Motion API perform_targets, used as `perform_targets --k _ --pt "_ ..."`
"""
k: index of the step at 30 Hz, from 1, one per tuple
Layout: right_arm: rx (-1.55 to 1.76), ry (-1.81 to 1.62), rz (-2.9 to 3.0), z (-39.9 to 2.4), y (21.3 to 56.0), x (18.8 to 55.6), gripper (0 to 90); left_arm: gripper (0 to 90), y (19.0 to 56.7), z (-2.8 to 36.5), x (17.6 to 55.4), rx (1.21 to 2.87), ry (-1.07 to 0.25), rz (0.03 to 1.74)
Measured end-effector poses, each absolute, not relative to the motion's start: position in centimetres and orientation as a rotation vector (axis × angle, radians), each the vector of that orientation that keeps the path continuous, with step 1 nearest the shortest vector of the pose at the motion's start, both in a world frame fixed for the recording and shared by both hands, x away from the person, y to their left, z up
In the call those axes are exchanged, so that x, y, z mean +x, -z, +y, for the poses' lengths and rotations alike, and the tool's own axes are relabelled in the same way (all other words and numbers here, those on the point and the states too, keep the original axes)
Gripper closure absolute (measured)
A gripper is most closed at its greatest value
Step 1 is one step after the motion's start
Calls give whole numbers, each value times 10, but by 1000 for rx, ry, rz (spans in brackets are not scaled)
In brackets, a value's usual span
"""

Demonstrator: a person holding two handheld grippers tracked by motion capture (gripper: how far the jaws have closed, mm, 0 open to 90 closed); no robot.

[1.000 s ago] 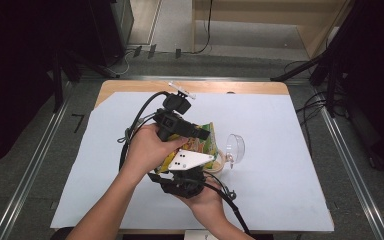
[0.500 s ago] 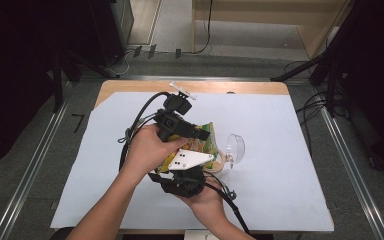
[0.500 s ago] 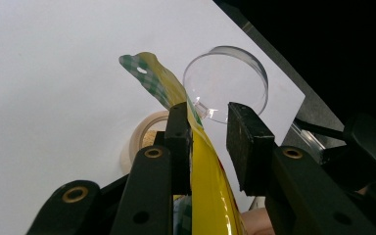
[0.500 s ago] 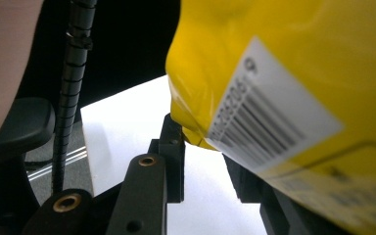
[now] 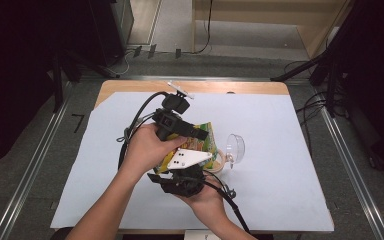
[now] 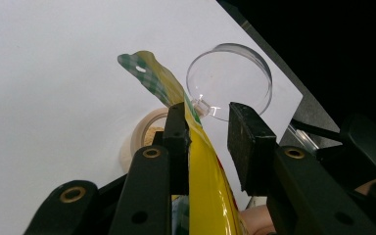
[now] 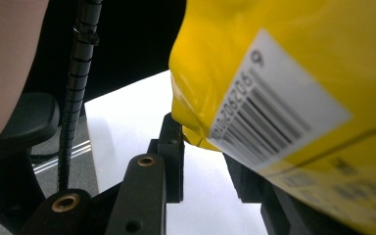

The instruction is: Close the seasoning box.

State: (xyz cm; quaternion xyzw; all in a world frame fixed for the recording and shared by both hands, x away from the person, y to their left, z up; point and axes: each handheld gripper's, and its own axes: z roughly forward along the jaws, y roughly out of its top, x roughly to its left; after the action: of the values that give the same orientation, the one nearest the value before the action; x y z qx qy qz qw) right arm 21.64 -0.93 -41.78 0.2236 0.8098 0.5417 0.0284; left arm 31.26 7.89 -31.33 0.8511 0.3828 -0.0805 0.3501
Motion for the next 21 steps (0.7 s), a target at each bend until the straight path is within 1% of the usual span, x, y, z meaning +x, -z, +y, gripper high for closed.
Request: perform_targets --k 8,15,21 --pt "683 -1691 2485 -10 417 216 716 706 310 77 309 2212 177 985" --pt "685 -1701 2487 -9 417 215 703 709 310 78 309 2214 181 983" --pt "691 -1701 2469 -9 418 213 719 712 311 76 308 2228 183 982"
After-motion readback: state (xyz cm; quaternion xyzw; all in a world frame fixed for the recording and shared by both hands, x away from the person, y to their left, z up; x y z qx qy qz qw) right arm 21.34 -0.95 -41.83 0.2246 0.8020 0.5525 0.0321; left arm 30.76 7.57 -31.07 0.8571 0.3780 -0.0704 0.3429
